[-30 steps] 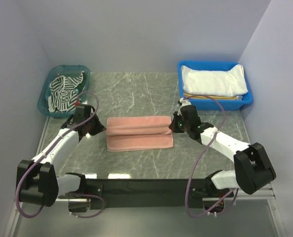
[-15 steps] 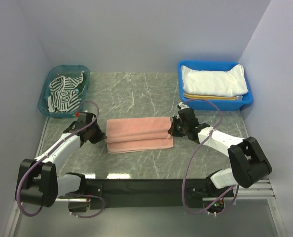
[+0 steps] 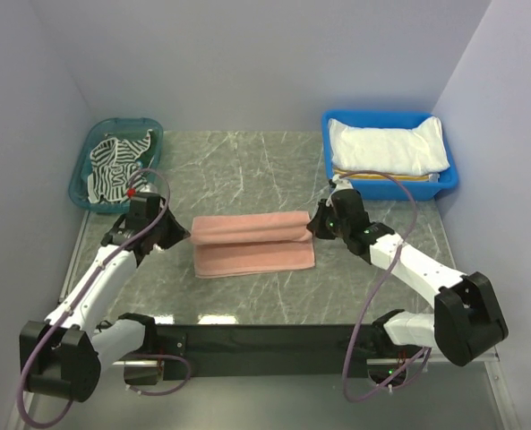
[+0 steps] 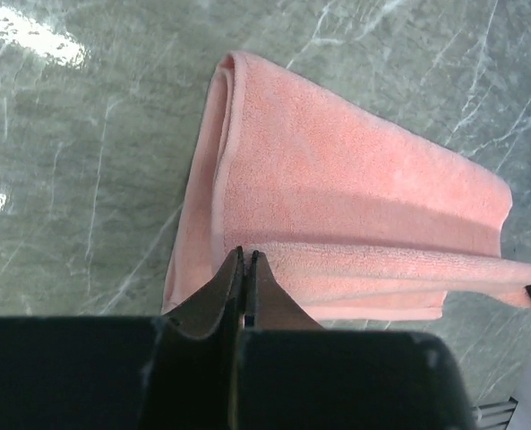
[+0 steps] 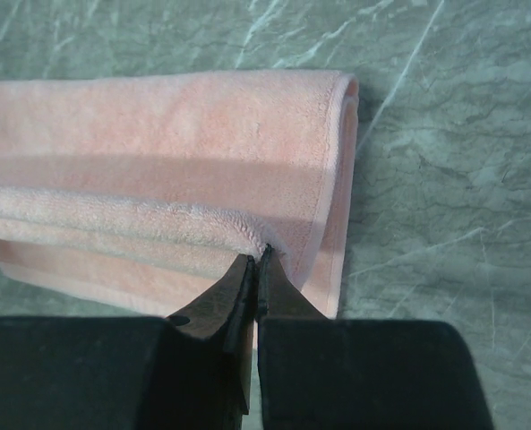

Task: Fold and stack the towels
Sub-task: Fold the towel

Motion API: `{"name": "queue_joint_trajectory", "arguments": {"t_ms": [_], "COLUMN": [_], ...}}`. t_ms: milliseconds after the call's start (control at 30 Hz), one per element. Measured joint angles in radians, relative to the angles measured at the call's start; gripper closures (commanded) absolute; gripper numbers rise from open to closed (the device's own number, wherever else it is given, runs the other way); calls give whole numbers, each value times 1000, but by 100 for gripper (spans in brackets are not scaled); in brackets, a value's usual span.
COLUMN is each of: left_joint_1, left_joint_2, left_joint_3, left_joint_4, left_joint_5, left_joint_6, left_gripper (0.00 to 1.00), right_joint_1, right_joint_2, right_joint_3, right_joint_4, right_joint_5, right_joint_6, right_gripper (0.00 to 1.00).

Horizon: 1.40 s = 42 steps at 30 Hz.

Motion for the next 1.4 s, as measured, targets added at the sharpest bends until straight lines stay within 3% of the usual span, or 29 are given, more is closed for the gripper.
{"name": "queue_joint_trajectory", "arguments": {"t_ms": [267,367,433,500,533,667,733,833,867,1000,1233,1400], "left_joint_1": [-10,-21,-27,-29,-29,-29,-31,-35,-40,-77,-209,-281], "left_joint_2": [-13,14,34,43,39,-46,-116,-187,-199,-160,150,350], "left_joint_3": [-151,-193,-203,-205,-205,-205,-202,-174,-154,-68,95,138], "left_joint_4": [35,58,66,64,58,18,-10,-47,-58,-51,34,87], "left_joint_5": [41,62,66,53,47,14,-2,-8,-8,-8,-11,-19], "left_joint_6": [-18,-30,-39,-43,-43,-54,-61,-73,-76,-91,-104,-103], "left_gripper": [98,91,87,70,51,27,21,21,25,31,37,38], "right_joint_1": [0,0,0,-3,-5,23,58,96,100,100,101,103], "right_joint_2": [-8,48,82,87,82,11,-59,-153,-175,-154,140,319], "right_joint_3": [-64,-90,-96,-104,-108,-111,-110,-90,-71,23,224,262], "right_joint_4": [8,10,10,6,-1,-55,-85,-120,-128,-126,-91,-89], "right_joint_5": [-17,-17,-15,16,29,69,84,86,85,83,65,49], "right_joint_6": [42,61,76,74,72,58,49,39,37,31,30,30], "right_gripper": [98,89,68,55,52,45,45,45,47,51,53,53]}}
